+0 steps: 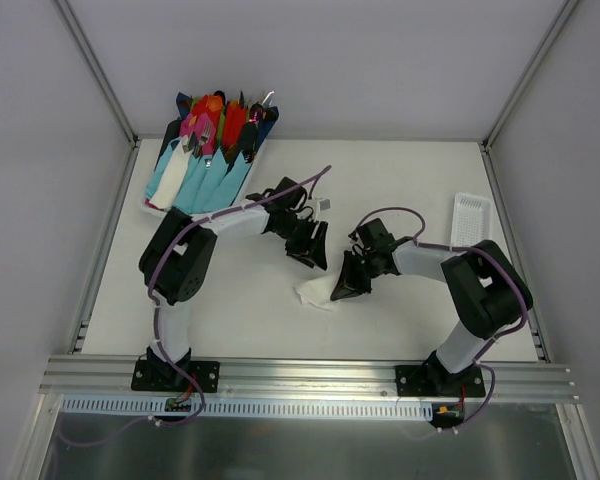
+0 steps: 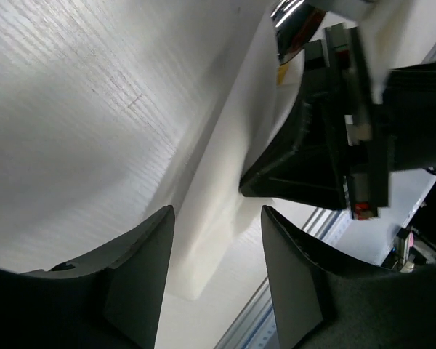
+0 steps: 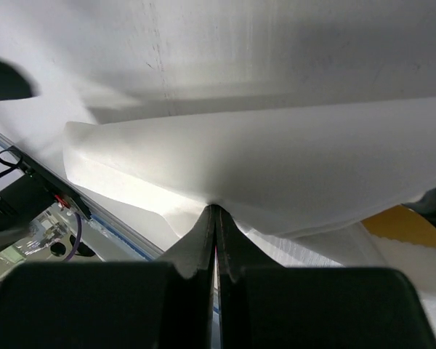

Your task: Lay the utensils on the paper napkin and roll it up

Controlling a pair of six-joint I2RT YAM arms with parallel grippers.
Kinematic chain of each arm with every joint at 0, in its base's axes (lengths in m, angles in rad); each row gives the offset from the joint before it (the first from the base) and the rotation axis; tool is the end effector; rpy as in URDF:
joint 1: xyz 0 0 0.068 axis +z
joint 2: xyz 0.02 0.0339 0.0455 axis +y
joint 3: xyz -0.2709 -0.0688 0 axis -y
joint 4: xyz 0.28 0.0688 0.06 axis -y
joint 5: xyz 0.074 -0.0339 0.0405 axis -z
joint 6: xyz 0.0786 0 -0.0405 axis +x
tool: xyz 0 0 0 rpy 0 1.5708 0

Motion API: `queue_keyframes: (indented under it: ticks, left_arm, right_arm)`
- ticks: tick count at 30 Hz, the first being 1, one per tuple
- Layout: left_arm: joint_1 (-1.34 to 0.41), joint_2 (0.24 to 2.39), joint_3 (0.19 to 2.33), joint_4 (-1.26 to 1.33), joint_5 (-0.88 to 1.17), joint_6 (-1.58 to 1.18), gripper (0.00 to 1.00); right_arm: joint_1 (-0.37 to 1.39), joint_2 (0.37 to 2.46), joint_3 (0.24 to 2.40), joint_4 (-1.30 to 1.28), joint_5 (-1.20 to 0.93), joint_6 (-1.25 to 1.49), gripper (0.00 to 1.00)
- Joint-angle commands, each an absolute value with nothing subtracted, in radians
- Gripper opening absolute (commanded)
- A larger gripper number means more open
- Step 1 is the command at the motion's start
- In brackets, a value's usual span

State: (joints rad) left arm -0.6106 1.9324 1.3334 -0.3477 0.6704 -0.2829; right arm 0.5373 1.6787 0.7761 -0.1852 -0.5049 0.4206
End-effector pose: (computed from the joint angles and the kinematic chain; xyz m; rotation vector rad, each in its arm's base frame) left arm 0.3490 -0.3038 0.1485 0.7170 2.5339 -1.1868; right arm 0.2693 0.2047 0.0738 -0.3396 2.7744 0.9552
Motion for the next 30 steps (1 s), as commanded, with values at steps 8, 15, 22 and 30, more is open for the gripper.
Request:
queue_keyframes:
  ticks: [8,15,22,30]
  left_arm:
    - [-0.681,2.112,1.447,-0.411,0.733,-0.17,0.53]
    - [-0.703,2.169,1.427,-0.413,0.747,-0.173,0.53]
    - [-0.712,2.203,1.388,-0.413,0.712,-0.212,0.48]
    - [-0.718,2.214,1.378,-0.414,0.681,-0.221,0.33]
  right_arm:
    - [0.531,1.756,0.719,-0.363,-0.276,0.293,0.0]
    - [0.529,1.785,0.724,-0.393,-0.193,0.253,0.0]
    - [0.529,1.815,0.73,-0.391,-0.192,0.255,0.0]
    - [0.528,1.821,0.73,-0.39,-0.184,0.256,0.0]
